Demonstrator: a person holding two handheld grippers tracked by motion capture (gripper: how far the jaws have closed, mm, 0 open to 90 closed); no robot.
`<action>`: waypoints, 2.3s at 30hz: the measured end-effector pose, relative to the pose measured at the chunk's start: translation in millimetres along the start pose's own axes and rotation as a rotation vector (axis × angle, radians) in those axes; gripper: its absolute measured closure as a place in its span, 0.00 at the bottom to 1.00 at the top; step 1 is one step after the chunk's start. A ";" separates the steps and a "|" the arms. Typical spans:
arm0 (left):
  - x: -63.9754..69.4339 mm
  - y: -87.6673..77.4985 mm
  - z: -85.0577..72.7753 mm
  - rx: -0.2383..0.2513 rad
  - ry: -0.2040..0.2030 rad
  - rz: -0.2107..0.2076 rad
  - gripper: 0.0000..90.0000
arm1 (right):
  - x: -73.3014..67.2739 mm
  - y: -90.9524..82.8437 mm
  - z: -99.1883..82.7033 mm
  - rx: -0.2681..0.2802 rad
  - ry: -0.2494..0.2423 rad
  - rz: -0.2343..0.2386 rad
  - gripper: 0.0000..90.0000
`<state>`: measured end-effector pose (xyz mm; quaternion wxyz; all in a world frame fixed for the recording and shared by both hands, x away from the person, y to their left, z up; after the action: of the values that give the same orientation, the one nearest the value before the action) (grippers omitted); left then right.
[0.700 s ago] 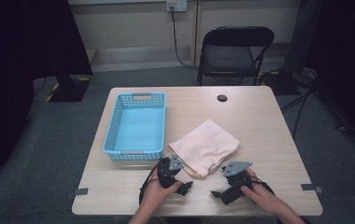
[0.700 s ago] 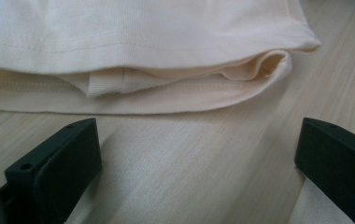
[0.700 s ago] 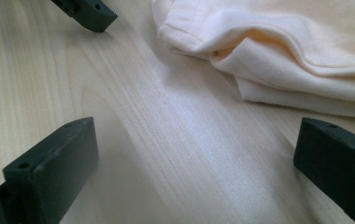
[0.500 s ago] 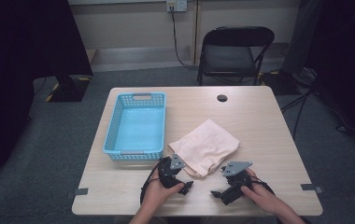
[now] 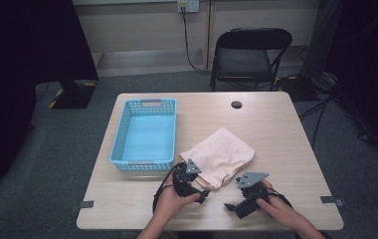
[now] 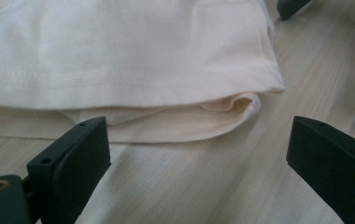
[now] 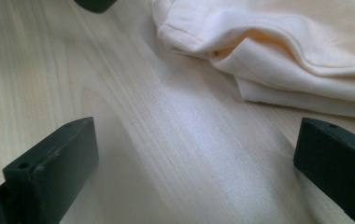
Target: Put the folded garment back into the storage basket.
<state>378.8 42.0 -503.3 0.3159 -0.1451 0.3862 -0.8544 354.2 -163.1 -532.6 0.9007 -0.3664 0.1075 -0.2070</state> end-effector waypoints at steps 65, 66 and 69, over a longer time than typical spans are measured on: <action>-22.8 53.3 84.7 -0.044 -0.042 0.055 0.06 | 0.1 0.0 0.0 0.000 -0.001 0.000 0.00; -23.4 54.5 85.5 -0.049 -0.038 0.058 0.06 | 0.0 0.0 0.0 0.000 0.000 0.000 0.00; -24.5 58.9 89.1 -0.048 -0.038 0.063 0.06 | 0.1 0.0 0.0 0.000 -0.001 -0.001 0.00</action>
<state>466.4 -22.2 -488.9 0.3463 -0.1565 0.4050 -0.8316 354.3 -163.1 -532.6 0.9007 -0.3665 0.1071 -0.2071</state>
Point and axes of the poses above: each handheld gripper's, and its own axes: y roughly forward along the jaws, z roughly out of its top, x roughly to its right, the point moved 4 cm from there along y, roughly forward along the jaws, and after that the axes turned 4 degrees about z, right-handed, at the moved point
